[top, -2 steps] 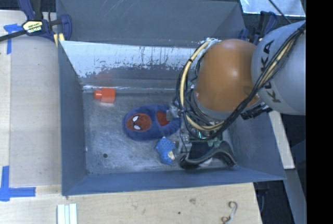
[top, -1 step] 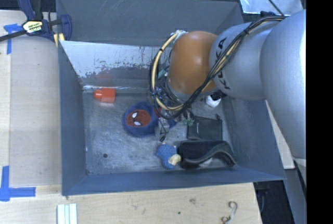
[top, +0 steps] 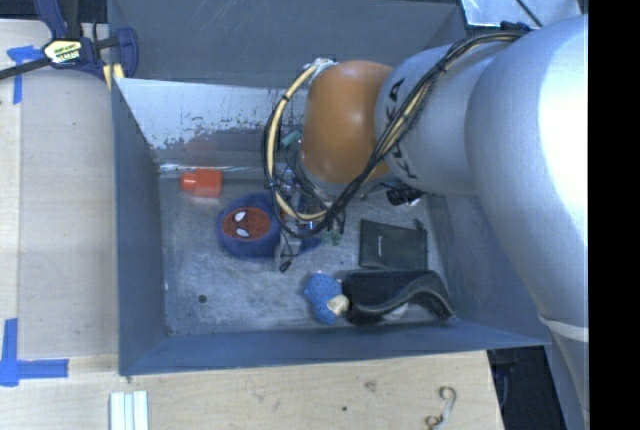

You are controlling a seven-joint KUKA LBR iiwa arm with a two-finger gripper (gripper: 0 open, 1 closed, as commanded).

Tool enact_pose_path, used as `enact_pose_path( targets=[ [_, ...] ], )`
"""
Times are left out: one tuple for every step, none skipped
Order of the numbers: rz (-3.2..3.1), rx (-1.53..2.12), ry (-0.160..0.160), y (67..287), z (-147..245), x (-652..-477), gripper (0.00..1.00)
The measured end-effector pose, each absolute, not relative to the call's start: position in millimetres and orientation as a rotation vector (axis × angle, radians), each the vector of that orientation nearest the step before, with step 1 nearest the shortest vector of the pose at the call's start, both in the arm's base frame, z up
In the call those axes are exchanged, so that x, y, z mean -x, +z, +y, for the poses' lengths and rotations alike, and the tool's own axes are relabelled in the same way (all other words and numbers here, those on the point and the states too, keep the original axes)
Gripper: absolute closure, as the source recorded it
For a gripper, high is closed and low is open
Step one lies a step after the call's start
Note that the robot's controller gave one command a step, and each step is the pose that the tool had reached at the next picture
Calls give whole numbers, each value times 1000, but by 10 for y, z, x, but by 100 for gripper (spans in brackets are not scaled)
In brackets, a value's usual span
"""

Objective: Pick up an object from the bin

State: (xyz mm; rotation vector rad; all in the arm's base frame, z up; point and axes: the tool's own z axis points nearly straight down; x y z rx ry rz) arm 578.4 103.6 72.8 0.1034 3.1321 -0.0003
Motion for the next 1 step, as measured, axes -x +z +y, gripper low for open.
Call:
enact_pose_path(
  targets=[
    [3097, -508, 2, 719, 1606, -6081, 0]
  ],
)
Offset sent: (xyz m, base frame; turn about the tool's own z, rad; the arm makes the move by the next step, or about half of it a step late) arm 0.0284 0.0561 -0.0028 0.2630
